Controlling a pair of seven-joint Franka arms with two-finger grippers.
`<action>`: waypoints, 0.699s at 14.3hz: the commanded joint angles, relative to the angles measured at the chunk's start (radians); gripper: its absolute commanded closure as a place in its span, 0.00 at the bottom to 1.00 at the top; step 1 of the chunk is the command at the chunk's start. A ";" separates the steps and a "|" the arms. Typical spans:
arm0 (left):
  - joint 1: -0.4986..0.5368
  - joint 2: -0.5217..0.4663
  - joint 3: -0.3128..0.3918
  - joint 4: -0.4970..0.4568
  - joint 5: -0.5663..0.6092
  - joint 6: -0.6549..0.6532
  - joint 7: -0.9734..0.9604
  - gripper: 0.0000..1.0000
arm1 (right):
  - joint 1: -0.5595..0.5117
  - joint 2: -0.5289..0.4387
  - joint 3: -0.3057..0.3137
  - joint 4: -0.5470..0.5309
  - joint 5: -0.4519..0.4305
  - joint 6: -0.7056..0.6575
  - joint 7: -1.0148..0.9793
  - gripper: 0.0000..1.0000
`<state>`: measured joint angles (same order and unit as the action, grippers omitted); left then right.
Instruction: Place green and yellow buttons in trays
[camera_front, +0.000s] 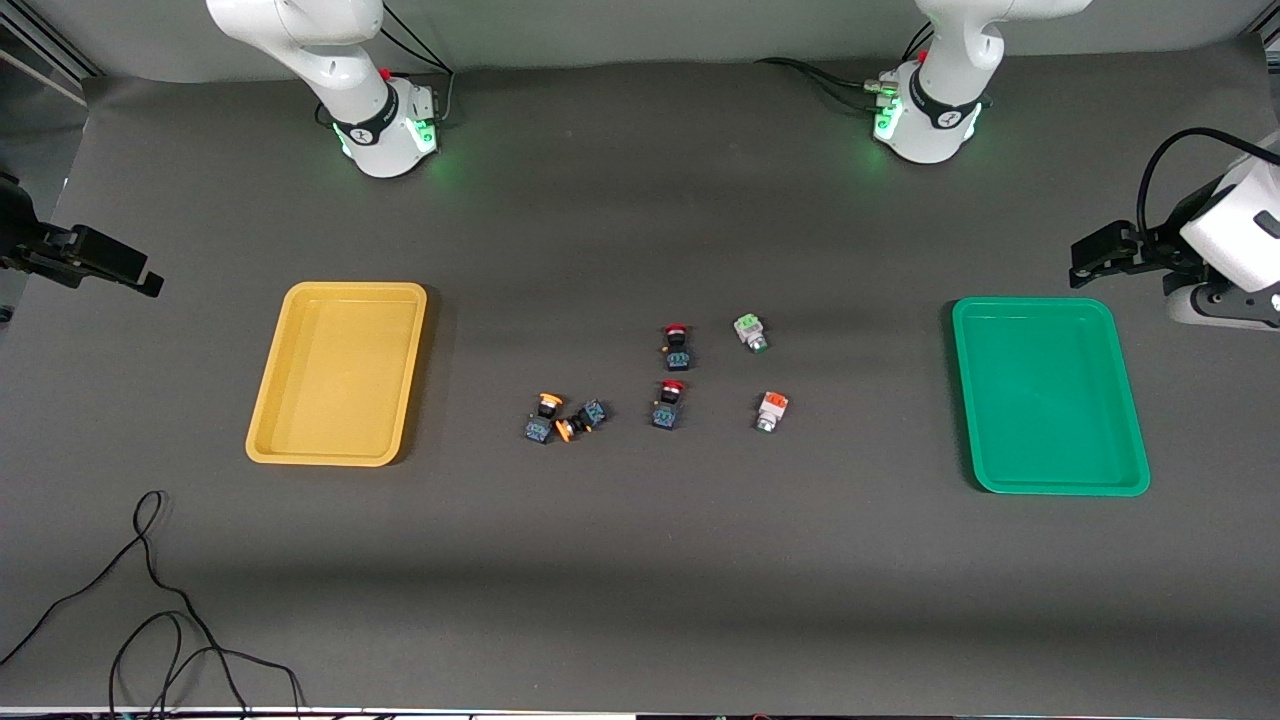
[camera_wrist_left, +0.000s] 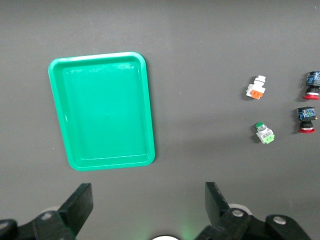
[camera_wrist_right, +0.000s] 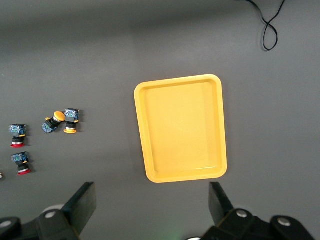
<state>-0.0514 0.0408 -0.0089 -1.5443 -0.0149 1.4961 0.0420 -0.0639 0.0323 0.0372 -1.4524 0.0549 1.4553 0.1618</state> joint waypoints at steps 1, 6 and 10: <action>-0.005 -0.012 0.004 0.003 0.006 -0.011 0.013 0.00 | 0.004 0.014 -0.005 0.027 0.011 -0.018 -0.004 0.00; -0.005 -0.012 0.004 0.003 0.007 -0.011 0.013 0.00 | 0.006 0.020 -0.005 0.037 0.008 -0.018 -0.002 0.00; -0.005 -0.012 0.004 0.003 0.006 -0.011 0.013 0.00 | 0.006 0.021 -0.005 0.033 0.010 -0.021 0.001 0.00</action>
<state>-0.0514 0.0408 -0.0090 -1.5443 -0.0149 1.4961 0.0421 -0.0633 0.0357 0.0372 -1.4499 0.0549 1.4543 0.1618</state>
